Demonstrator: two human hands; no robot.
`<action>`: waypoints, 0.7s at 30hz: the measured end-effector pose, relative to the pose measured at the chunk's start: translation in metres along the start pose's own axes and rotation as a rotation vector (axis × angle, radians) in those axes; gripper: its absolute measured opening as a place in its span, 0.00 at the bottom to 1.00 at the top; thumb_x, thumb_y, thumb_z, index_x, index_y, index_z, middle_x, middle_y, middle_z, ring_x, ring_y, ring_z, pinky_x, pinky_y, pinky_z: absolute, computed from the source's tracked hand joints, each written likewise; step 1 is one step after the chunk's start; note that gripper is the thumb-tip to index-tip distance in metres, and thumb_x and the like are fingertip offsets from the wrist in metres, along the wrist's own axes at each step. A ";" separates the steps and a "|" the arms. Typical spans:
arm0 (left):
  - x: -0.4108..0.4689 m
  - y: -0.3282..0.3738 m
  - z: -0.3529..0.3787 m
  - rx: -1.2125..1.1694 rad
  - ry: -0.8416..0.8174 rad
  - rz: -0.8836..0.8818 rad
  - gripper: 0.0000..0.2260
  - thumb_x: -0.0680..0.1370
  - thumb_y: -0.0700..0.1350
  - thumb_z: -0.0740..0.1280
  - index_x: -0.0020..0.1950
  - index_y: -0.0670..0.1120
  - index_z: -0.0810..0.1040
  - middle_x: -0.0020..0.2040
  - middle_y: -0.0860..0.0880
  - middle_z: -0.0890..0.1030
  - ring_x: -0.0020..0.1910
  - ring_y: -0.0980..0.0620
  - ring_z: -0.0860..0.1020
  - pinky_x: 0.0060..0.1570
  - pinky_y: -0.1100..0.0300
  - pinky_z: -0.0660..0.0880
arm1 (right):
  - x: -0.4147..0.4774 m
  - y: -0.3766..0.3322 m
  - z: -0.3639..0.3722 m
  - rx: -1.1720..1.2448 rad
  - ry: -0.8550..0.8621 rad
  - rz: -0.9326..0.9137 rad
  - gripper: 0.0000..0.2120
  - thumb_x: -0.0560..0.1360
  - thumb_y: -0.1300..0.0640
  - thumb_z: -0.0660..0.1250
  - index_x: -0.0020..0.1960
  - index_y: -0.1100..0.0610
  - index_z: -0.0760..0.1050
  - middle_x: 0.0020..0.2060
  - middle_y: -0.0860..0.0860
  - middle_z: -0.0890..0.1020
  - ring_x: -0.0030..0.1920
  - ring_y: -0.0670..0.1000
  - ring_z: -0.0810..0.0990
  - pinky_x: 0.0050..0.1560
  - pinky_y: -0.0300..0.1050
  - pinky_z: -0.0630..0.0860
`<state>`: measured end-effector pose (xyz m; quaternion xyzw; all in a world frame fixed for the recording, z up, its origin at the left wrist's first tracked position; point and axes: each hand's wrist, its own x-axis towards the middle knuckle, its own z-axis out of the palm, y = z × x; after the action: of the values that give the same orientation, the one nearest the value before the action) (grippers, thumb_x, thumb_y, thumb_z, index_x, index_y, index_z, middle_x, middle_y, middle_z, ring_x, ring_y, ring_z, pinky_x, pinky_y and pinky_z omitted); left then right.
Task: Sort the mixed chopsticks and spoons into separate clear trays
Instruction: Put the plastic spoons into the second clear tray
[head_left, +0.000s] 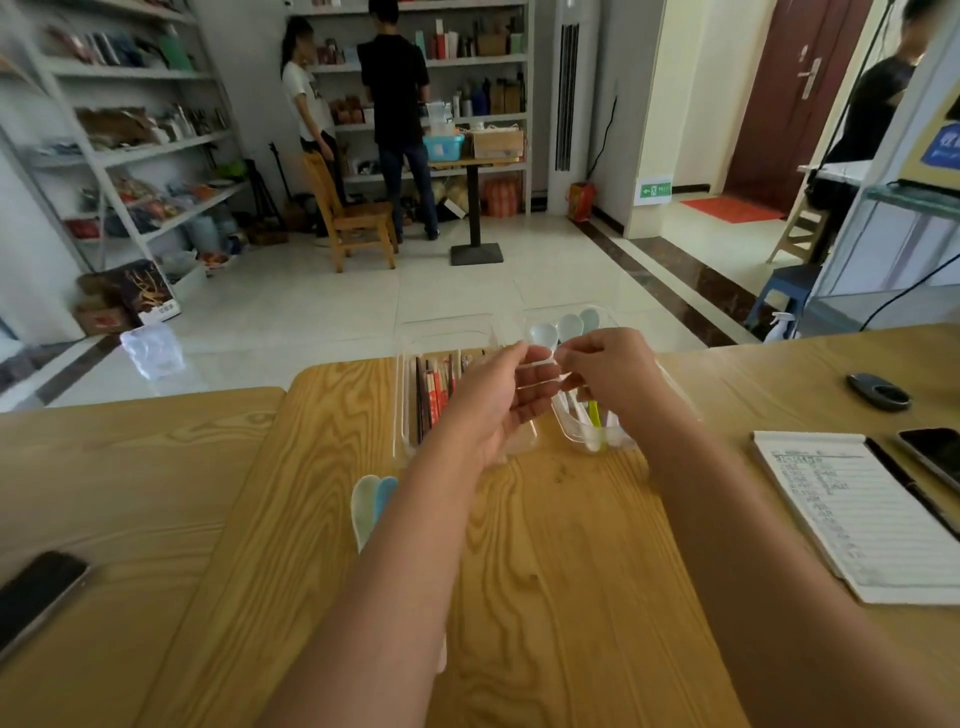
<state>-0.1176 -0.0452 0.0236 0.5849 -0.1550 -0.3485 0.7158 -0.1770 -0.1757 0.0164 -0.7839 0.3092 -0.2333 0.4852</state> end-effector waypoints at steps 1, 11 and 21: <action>-0.009 0.003 -0.004 -0.004 0.012 0.017 0.14 0.84 0.47 0.57 0.50 0.44 0.79 0.41 0.47 0.83 0.37 0.53 0.81 0.37 0.61 0.77 | -0.011 -0.006 0.005 0.031 -0.012 -0.019 0.05 0.77 0.60 0.68 0.49 0.59 0.83 0.37 0.55 0.85 0.39 0.54 0.85 0.40 0.48 0.82; -0.103 -0.040 -0.098 -0.050 0.268 0.098 0.14 0.85 0.46 0.57 0.49 0.43 0.80 0.43 0.45 0.84 0.39 0.52 0.82 0.42 0.59 0.78 | -0.091 -0.006 0.083 0.030 -0.176 -0.003 0.08 0.76 0.64 0.68 0.38 0.58 0.79 0.35 0.60 0.84 0.33 0.54 0.81 0.35 0.48 0.79; -0.129 -0.087 -0.124 -0.040 0.338 -0.020 0.13 0.84 0.46 0.57 0.50 0.43 0.79 0.38 0.48 0.84 0.38 0.53 0.82 0.39 0.61 0.77 | -0.117 0.033 0.127 -0.324 -0.345 0.174 0.10 0.75 0.60 0.69 0.42 0.67 0.80 0.29 0.57 0.82 0.21 0.49 0.77 0.26 0.40 0.76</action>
<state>-0.1587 0.1268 -0.0678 0.6223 -0.0196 -0.2553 0.7397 -0.1833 -0.0257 -0.0747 -0.8502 0.3213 -0.0007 0.4169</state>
